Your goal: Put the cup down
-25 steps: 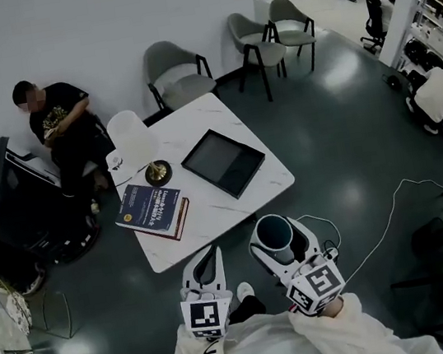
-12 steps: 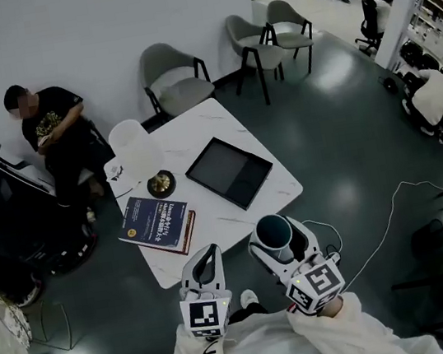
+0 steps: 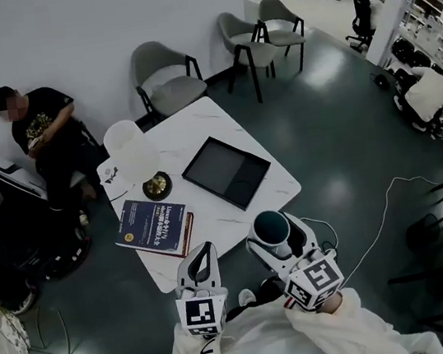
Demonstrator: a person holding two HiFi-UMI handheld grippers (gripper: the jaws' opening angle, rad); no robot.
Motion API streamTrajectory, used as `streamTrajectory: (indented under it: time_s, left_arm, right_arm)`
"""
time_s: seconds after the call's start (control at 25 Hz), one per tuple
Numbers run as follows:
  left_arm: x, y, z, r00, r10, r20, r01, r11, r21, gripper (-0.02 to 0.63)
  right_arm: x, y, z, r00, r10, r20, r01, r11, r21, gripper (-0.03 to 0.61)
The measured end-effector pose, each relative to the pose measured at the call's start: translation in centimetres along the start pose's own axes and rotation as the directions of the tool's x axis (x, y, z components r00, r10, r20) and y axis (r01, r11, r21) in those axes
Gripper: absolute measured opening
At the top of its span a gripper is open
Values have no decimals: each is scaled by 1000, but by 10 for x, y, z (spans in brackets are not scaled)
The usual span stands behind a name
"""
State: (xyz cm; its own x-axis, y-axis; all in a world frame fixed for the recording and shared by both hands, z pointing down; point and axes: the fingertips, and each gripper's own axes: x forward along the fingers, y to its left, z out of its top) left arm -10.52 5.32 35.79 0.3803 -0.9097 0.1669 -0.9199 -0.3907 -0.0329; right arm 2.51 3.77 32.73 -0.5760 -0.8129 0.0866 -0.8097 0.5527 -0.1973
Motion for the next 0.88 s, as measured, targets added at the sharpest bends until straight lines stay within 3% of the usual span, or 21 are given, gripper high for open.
streamTrajectory:
  time_s: [0.88]
  left_arm:
    - [44,26,-8,999,18,-32,-18,1000,25,12]
  right_arm:
    - [56,-32,-4,1000,22,-13,-22,1000,0,391]
